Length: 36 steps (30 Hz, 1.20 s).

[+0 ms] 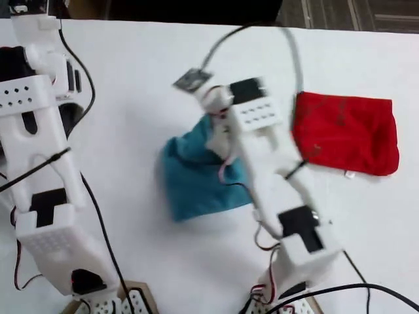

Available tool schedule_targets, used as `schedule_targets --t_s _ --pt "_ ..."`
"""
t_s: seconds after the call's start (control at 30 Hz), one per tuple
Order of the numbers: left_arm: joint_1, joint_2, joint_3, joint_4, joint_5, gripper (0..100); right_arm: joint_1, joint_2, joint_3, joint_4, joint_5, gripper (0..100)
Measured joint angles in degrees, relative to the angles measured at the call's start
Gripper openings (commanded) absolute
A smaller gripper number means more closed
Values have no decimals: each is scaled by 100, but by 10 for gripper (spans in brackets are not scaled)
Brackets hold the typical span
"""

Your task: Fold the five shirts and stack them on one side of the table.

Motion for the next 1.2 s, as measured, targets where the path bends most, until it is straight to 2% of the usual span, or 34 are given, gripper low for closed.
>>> schedule_targets --t_s 0.2,0.37,0.63,0.8,1.03,1.2 --pt "-18 0 0 0 0 132 1231 -229 26 -79 651 23" --pt "-26 0 457 0 0 132 1996 -229 -35 -457 967 23" --pt "-18 0 1600 -413 0 132 2866 -229 -1020 -624 1196 23" --pt "-53 0 1749 -545 0 132 3481 -211 -1099 -905 1495 23" --pt "-88 0 1785 -554 0 131 4360 835 -1178 -1829 1749 23" --pt "-88 0 1785 -554 0 131 4712 1468 -1178 -2549 1916 23"
